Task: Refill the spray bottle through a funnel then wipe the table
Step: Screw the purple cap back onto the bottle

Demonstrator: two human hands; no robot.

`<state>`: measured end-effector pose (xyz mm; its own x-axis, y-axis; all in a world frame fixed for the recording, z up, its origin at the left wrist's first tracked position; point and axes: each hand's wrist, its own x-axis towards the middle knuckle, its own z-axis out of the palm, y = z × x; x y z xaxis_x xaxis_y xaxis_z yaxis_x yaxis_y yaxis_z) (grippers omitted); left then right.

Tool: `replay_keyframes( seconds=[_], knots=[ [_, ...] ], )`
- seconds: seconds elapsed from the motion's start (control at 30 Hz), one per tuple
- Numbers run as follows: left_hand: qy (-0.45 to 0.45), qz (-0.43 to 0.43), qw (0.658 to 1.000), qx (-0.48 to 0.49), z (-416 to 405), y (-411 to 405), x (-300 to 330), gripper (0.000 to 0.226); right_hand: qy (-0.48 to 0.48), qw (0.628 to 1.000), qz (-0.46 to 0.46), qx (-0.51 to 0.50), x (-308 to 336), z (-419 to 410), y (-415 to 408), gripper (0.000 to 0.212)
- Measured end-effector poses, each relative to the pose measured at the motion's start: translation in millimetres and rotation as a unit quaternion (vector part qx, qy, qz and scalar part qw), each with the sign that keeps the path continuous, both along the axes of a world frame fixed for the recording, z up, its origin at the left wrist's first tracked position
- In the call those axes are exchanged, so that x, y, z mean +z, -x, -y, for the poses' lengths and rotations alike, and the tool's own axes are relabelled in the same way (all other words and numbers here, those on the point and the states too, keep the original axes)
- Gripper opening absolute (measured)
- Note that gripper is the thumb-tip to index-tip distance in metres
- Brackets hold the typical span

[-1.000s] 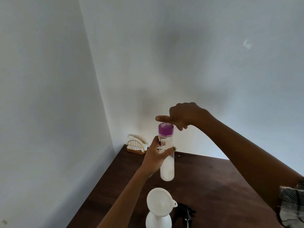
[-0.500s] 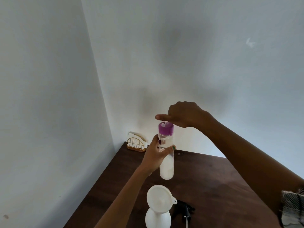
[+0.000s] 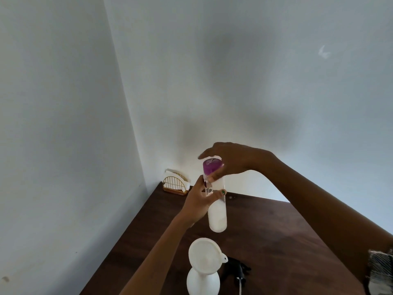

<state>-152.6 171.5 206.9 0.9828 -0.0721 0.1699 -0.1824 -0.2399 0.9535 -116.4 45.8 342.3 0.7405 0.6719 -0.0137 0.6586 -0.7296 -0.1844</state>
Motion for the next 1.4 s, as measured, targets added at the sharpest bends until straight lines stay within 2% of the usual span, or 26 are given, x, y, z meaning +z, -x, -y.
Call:
replay_keyframes(
  seconds=[0.1, 0.2, 0.33, 0.47, 0.57, 0.67, 0.93, 1.07, 1.23, 1.4],
  knots=[
    [-0.019, -0.007, 0.999, -0.025, -3, -2, 5, 0.049, -0.005, 0.996, -0.054, 0.07, 1, 2, 2, 0.074],
    [-0.031, -0.004, 0.999, -0.023, -5, -3, 6, 0.052, -0.019, 0.997, -0.018, 0.079, 0, 1, 1, 0.051],
    [-0.051, -0.002, 0.998, -0.026, -5, -3, 2, 0.052, -0.016, 0.998, -0.016, 0.065, -1, 2, 0, 0.044],
    [-0.049, -0.016, 0.998, -0.036, -3, -2, -8, 0.05, 0.004, 0.999, -0.015, 0.049, -7, 2, -2, 0.048],
    [-0.038, -0.013, 0.999, -0.018, -3, -7, -16, 0.049, -0.023, 0.999, -0.008, 0.035, -19, 5, -5, 0.061],
    [-0.024, -0.036, 0.999, -0.021, -3, -15, -25, 0.053, -0.042, 0.999, -0.017, 0.02, -39, 7, -11, 0.065],
    [-0.041, -0.12, 0.991, -0.045, 5, -51, -69, 0.054, -0.006, 0.999, -0.036, -0.019, -104, 9, -60, 0.056],
    [-0.079, -0.129, 0.988, -0.002, 1, -92, -87, 0.066, -0.004, 1.0, -0.013, -0.028, -126, 0, -99, 0.057],
    [-0.104, -0.105, 0.986, 0.078, -10, -154, -103, 0.064, -0.027, 0.999, -0.002, -0.035, -150, -19, -162, 0.058],
    [-0.119, -0.119, 0.979, 0.115, -23, -201, -123, 0.068, -0.025, 0.999, -0.002, -0.024, -172, -41, -212, 0.062]
  ],
)
